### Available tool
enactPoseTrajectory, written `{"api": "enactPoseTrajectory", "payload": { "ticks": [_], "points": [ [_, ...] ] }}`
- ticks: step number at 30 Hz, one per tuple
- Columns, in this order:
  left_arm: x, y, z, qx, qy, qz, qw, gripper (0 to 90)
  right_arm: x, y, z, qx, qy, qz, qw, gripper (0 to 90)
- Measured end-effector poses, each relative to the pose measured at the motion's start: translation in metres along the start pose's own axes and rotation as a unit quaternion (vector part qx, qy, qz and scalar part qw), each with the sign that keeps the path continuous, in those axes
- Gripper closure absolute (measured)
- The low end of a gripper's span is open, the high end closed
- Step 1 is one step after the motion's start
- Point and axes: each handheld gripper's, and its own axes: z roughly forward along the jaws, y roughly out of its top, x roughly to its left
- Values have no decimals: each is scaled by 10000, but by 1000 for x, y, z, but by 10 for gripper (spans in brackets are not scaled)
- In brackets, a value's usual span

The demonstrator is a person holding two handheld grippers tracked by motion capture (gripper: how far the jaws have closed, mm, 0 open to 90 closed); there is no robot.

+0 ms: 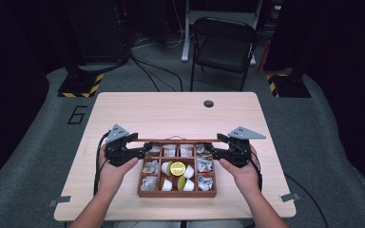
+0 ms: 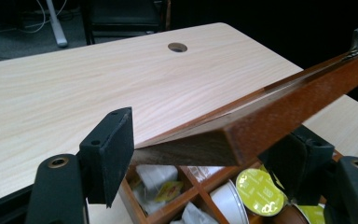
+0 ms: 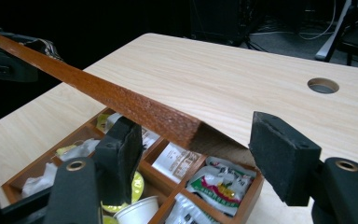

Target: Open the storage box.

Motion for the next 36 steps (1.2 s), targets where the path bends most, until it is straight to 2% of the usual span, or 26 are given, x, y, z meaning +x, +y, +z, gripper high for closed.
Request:
{"api": "enactPoseTrajectory", "payload": {
  "ticks": [1, 2, 7, 9, 13, 20, 28, 30, 36],
  "points": [
    [0, 2, 1, 12, 5, 25, 10000, 284, 0, 2, 1, 11, -15, -42, 10000, 345],
    [1, 4, 2, 24, 0, 34, 10000, 284, 2, 8, 5, 57, -37, -198, 9998, 349],
    [2, 11, 7, 30, 19, 30, 10000, 285, 5, 17, 9, 106, -130, -385, 9991, 352],
    [3, 14, 8, 28, 18, -30, 10000, 285, 5, 20, 11, 112, -163, -388, 9990, 351],
    [5, 19, 13, -30, 86, -116, 9999, 282, 3, 26, 15, 83, -247, -230, 9994, 350],
    [8, 24, 18, -54, 134, -134, 9998, 281, -1, 30, 18, 69, -261, -168, 9995, 351],
    [11, 29, 23, -99, 156, -224, 9996, 284, -6, 33, 21, 80, -351, -199, 9992, 368],
    [12, 29, 24, -133, 165, -241, 9995, 284, -7, 33, 22, 77, -448, -278, 9986, 412],
    [15, 29, 29, -150, 180, -235, 9994, 284, -9, 36, 25, 31, -497, -252, 9984, 430]
  ]
}}
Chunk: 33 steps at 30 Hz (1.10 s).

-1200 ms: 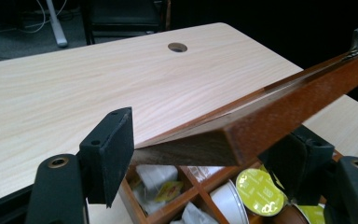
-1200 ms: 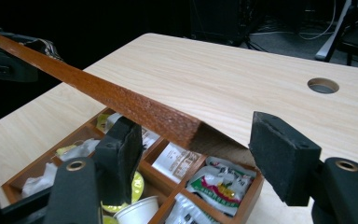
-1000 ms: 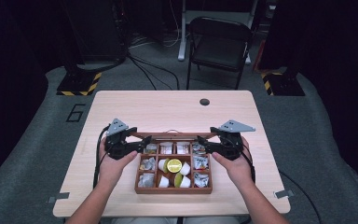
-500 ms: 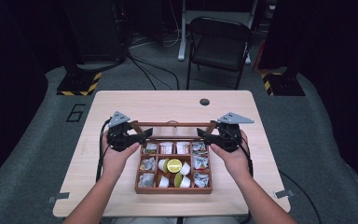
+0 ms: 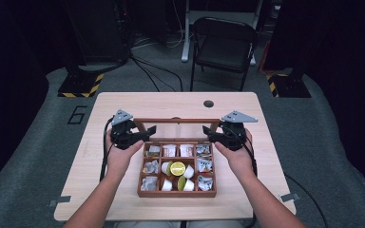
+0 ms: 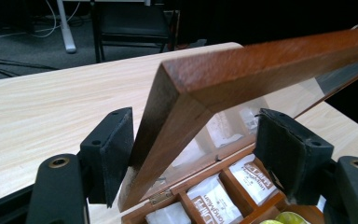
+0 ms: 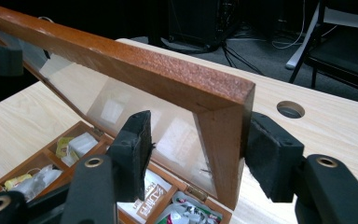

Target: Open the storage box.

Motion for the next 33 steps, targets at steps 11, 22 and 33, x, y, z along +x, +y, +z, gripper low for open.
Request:
{"api": "enactPoseTrajectory", "payload": {
  "ticks": [11, 22, 33],
  "points": [
    [6, -3, 8, -22, 46, -9, 10000, 310, -4, 6, 6, -19, -18, 15, 10000, 432],
    [13, -12, 23, 21, 90, -73, 9999, 323, -8, 12, 11, -46, -32, 57, 10000, 438],
    [20, -16, 29, -159, 51, -158, 9997, 359, -17, 9, 20, 9, 2, 146, 9999, 407]
  ]
}}
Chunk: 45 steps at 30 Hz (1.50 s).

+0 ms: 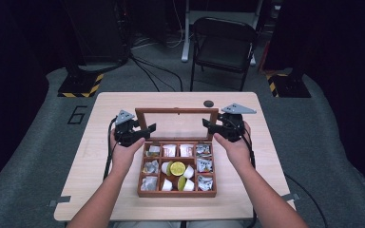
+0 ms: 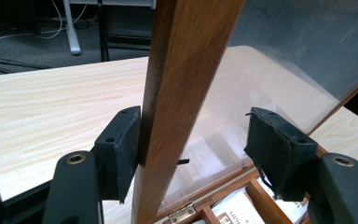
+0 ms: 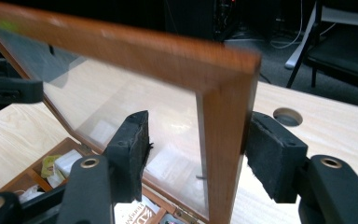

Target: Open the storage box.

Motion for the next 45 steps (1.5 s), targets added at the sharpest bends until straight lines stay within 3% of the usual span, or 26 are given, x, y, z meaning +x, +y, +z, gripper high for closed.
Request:
{"api": "enactPoseTrajectory", "payload": {
  "ticks": [10, 16, 20, 27, 34, 45],
  "points": [
    [6, -12, 11, 190, -41, -64, 9998, 354, -9, -31, 20, 377, 43, 263, 9989, 389],
    [11, -23, 15, 268, -120, -205, 9994, 354, -12, -44, 29, 475, 74, 487, 9977, 389],
    [12, -23, 16, 280, -106, -148, 9994, 353, -14, -49, 31, 430, 93, 563, 9974, 394],
    [11, -27, 17, 232, -50, -63, 9997, 354, -18, -59, 39, 549, 71, 563, 9969, 397],
    [12, -42, 22, 335, 51, -214, 9992, 357, -17, -64, 44, 574, 89, 609, 9965, 402],
    [16, -48, 27, 425, -23, -290, 9987, 357, -17, -72, 50, 564, 79, 668, 9961, 395]
  ]
}}
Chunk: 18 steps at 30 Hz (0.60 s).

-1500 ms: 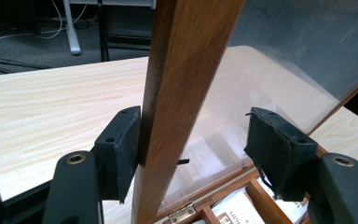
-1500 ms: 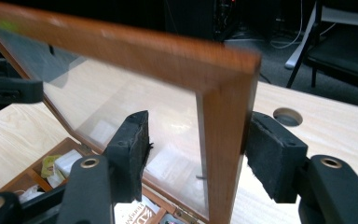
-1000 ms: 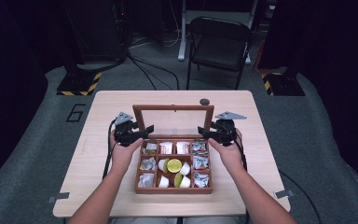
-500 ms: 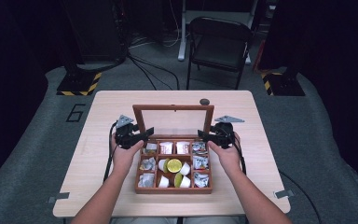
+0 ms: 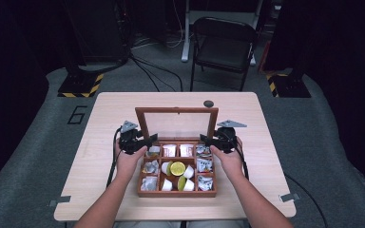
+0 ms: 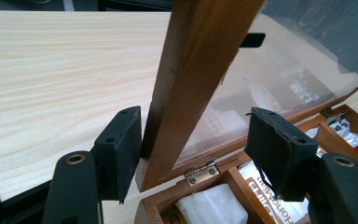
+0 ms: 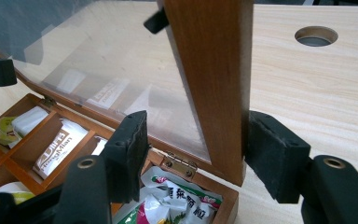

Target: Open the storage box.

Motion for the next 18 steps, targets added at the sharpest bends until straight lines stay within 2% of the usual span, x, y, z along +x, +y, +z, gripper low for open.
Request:
{"api": "enactPoseTrajectory", "payload": {
  "ticks": [10, 18],
  "points": [
    [1, 0, 2, 12, 14, 11, 10000, 359, -2, 0, 4, -47, 19, 69, 10000, 392],
    [0, 3, 5, 59, 58, -34, 10000, 365, 0, 1, 7, -138, -76, -71, 9999, 404]
  ]
}}
